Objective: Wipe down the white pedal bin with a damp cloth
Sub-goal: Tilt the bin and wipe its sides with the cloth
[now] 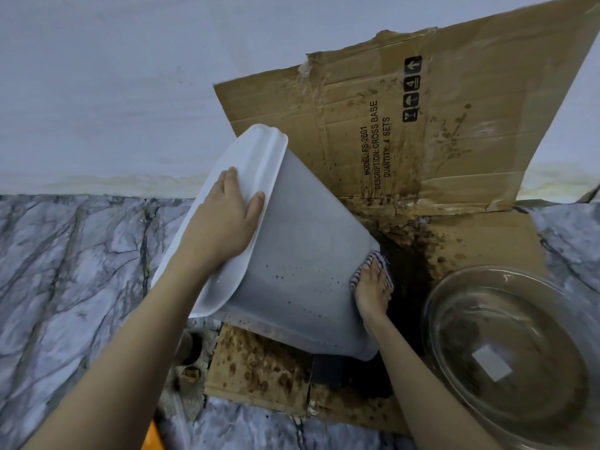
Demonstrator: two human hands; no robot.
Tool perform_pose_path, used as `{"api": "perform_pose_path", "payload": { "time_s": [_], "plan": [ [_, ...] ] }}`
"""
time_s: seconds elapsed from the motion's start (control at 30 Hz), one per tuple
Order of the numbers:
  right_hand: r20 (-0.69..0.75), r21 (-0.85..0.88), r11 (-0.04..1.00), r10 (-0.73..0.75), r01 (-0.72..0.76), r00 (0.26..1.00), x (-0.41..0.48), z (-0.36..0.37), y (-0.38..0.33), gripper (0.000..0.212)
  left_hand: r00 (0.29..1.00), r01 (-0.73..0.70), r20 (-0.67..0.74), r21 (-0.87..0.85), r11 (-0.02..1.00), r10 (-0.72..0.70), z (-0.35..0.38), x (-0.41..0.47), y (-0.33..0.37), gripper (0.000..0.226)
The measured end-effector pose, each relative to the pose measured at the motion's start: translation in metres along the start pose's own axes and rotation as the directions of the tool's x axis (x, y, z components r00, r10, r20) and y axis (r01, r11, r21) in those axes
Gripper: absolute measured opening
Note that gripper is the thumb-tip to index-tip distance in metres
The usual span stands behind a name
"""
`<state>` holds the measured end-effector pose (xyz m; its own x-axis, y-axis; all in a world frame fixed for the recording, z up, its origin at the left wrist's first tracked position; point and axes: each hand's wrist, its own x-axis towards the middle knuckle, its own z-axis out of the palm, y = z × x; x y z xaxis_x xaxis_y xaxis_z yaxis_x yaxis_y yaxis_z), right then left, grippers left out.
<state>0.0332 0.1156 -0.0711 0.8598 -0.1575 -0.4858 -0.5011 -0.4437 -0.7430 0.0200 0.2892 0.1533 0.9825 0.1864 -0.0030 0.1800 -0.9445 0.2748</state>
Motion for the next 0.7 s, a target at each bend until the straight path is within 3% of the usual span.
{"api": "perform_pose_path", "payload": {
  "time_s": [0.2, 0.33, 0.4, 0.47, 0.6, 0.7],
  "plan": [
    [0.025, 0.022, 0.950, -0.312, 0.312, 0.950, -0.032, 0.010, -0.074, 0.051, 1.000, -0.001, -0.007, 0.019, 1.000, 0.001, 0.002, -0.001, 0.003, 0.065],
    [0.023, -0.023, 0.815, -0.578, 0.579, 0.816, -0.076, 0.021, -0.122, 0.054, 1.000, -0.013, -0.011, 0.014, 1.000, 0.013, 0.003, -0.002, 0.008, 0.066],
    [-0.019, -0.090, 0.739, -0.672, 0.668, 0.741, -0.094, 0.036, -0.122, 0.067, 1.000, -0.014, -0.015, 0.010, 1.000, 0.015, 0.003, -0.002, 0.009, 0.065],
    [-0.054, -0.038, 0.756, -0.654, 0.653, 0.755, -0.111, 0.041, -0.111, 0.072, 1.000, -0.019, -0.017, 0.006, 1.000, 0.019, 0.003, -0.003, 0.008, 0.065],
    [-0.092, 0.084, 0.747, -0.653, 0.659, 0.752, -0.128, 0.032, -0.089, 0.056, 1.000, -0.017, -0.015, 0.003, 1.000, 0.017, 0.002, -0.003, 0.003, 0.064],
    [-0.041, 0.068, 0.824, -0.561, 0.563, 0.827, -0.103, 0.026, -0.070, 0.047, 1.000, -0.004, -0.012, -0.007, 1.000, 0.003, 0.001, -0.003, -0.001, 0.064]
  ]
}}
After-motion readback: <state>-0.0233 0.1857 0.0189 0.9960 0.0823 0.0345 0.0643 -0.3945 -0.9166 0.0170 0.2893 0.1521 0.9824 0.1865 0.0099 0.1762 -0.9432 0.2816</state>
